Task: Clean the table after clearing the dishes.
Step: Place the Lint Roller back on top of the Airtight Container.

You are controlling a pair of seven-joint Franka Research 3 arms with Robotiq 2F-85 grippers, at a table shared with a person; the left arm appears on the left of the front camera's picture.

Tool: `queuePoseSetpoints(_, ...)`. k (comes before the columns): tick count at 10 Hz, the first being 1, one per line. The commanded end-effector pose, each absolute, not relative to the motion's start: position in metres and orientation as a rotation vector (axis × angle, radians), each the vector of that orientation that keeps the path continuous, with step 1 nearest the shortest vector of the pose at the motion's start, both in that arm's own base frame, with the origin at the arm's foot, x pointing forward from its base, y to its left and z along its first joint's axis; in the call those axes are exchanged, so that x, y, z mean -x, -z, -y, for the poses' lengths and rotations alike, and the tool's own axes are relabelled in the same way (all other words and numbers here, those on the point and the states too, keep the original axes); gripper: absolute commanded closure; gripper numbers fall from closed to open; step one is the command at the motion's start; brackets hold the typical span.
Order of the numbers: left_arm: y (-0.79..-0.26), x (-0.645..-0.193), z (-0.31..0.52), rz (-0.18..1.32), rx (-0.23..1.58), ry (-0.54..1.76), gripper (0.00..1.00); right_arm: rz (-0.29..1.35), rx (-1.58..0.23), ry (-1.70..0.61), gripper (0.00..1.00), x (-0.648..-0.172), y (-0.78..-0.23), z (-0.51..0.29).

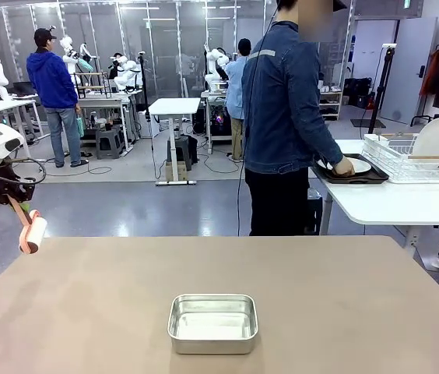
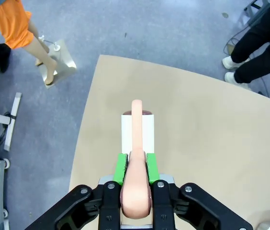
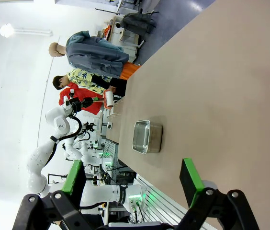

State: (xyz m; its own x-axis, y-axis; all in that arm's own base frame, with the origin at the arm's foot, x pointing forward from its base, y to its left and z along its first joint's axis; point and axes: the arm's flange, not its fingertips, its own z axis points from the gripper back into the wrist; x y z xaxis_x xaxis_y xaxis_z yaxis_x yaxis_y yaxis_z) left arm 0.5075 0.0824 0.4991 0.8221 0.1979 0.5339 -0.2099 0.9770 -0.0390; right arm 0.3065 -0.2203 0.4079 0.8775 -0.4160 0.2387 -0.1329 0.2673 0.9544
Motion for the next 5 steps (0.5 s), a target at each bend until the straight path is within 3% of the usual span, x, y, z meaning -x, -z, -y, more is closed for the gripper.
queuePoseSetpoints(1, -0.5052, -0.5082, -0.0847, 0.58, -0.013, -0.212, 0.8, 0.508, -1.305, 0.196, 0.0, -0.3068, -0.4112, 0.2191)
queuePoseSetpoints(5, -0.501, -0.5079, -0.0823, 0.569, -0.022, -0.217, 0.8, 0.508, -1.305, 0.196, 0.0, -0.3068, -0.4112, 0.2191)
